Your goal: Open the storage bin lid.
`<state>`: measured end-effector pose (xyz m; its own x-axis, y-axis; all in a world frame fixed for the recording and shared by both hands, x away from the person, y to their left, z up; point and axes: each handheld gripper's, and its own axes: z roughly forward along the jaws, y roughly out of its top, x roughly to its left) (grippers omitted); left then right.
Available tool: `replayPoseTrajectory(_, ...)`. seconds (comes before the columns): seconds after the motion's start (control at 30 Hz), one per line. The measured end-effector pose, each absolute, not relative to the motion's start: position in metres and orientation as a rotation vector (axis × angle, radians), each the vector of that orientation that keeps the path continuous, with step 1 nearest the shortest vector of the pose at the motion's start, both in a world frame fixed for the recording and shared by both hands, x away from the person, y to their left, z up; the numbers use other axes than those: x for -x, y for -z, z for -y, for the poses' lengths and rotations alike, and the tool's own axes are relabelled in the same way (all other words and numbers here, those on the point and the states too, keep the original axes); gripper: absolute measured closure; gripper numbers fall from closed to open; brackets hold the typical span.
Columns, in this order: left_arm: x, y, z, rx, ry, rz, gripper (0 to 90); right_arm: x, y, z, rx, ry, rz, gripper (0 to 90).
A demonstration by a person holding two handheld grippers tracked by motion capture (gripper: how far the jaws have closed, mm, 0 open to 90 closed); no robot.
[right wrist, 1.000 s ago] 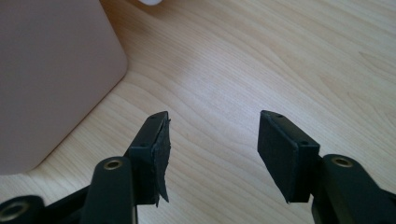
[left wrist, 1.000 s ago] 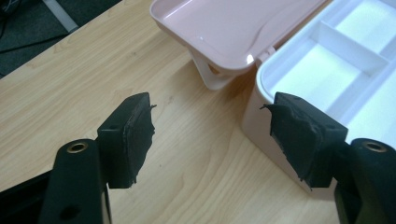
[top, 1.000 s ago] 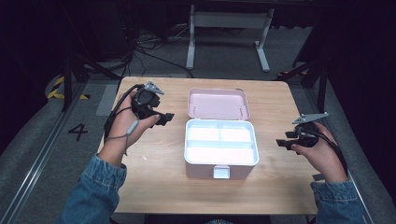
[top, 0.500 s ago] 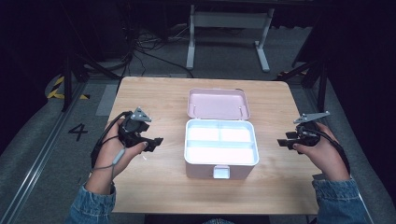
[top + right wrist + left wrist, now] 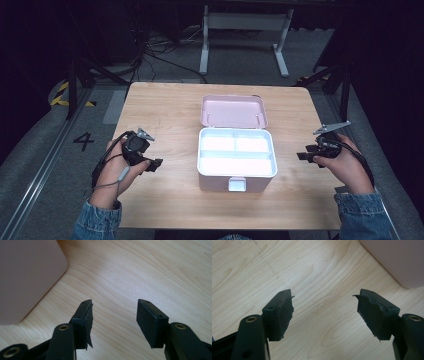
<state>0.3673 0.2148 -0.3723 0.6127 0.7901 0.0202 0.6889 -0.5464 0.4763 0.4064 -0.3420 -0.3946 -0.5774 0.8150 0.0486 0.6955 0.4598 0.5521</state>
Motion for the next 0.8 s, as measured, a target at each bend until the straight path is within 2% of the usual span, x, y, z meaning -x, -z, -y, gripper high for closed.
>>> replayPoseTrajectory(0.23, -0.372, 0.390, -0.222, -2.487, -0.308, -1.252, 26.0, -0.408, 0.399, 0.346, -1.332, -0.745, -2.486, 46.8)
replayPoseTrajectory(0.3, -0.374, 0.396, -0.225, -2.472, -0.264, -1.288, 23.4, -0.407, 0.400, 0.347, -1.348, -0.753, -2.495, 46.6)
replayPoseTrajectory(0.8, -0.382, 0.417, -0.233, -2.558, -0.216, -1.355, 21.4, -0.403, 0.406, 0.353, -1.376, -0.754, -2.520, 45.2)
